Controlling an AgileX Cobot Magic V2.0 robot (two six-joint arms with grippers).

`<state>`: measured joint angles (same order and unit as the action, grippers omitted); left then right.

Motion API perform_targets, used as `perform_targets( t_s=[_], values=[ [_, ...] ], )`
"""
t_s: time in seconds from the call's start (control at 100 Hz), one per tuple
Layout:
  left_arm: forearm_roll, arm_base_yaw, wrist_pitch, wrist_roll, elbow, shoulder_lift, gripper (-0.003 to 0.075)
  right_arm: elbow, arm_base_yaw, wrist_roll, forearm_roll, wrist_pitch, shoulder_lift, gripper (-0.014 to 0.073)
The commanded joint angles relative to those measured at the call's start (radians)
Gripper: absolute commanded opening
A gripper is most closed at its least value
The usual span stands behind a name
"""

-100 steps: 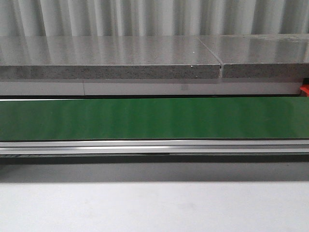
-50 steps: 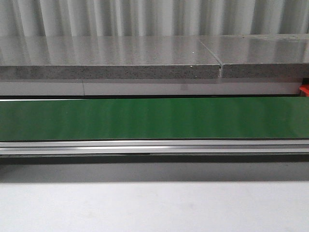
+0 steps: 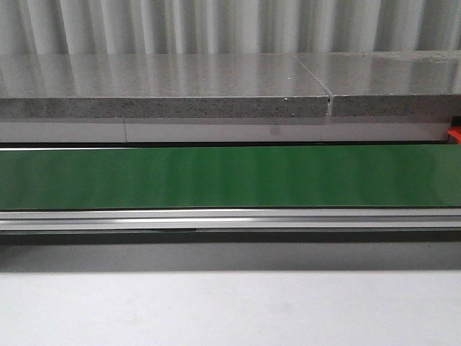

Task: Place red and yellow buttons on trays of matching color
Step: 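Withdraw the right gripper back above the belt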

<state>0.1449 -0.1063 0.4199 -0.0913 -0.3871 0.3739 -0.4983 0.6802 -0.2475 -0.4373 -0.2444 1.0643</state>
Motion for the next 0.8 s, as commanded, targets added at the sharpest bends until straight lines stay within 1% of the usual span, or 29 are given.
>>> perform_targets(
  t_s=[0.0,0.08,0.18,0.44,0.61,0.66,0.7,0.75,0.79],
  values=[
    [0.015,-0.007,-0.074,0.007,-0.028,0.004,-0.0021,-0.034,-0.038,-0.002,-0.020,0.040,-0.079,0.0634],
    [0.015,-0.007,-0.074,0.007,-0.028,0.004,-0.0021,-0.045,-0.099,-0.012,-0.020,0.044,-0.136,0.0634],
    [0.015,-0.007,-0.074,0.007,-0.028,0.004,-0.0021,-0.061,-0.187,-0.081,-0.020,0.039,-0.199,0.0634],
    [0.015,-0.007,-0.074,0.007,-0.028,0.004,-0.0021,-0.071,-0.430,-0.170,-0.020,0.028,-0.288,0.0634],
    [0.015,-0.007,-0.074,0.007,-0.028,0.004,-0.0021,-0.071,-0.520,-0.186,-0.020,0.019,-0.327,0.0629],
    [0.015,-0.007,-0.074,0.007,-0.028,0.004,-0.0021,-0.071,-0.532,-0.186,-0.020,0.014,-0.336,0.0602],
    [0.015,-0.007,-0.074,0.007,-0.028,0.004,-0.0021,-0.071,-0.537,-0.186,-0.020,0.011,-0.345,0.0557],
    [0.015,-0.007,-0.074,0.007,-0.028,0.004,-0.0021,-0.071,-0.537,-0.186,-0.020,0.008,-0.355,0.0482],
    [0.015,-0.007,-0.074,0.007,-0.028,0.004,-0.0021,-0.071,-0.537,-0.186,-0.020,0.003,-0.365,0.0400]
  ],
)
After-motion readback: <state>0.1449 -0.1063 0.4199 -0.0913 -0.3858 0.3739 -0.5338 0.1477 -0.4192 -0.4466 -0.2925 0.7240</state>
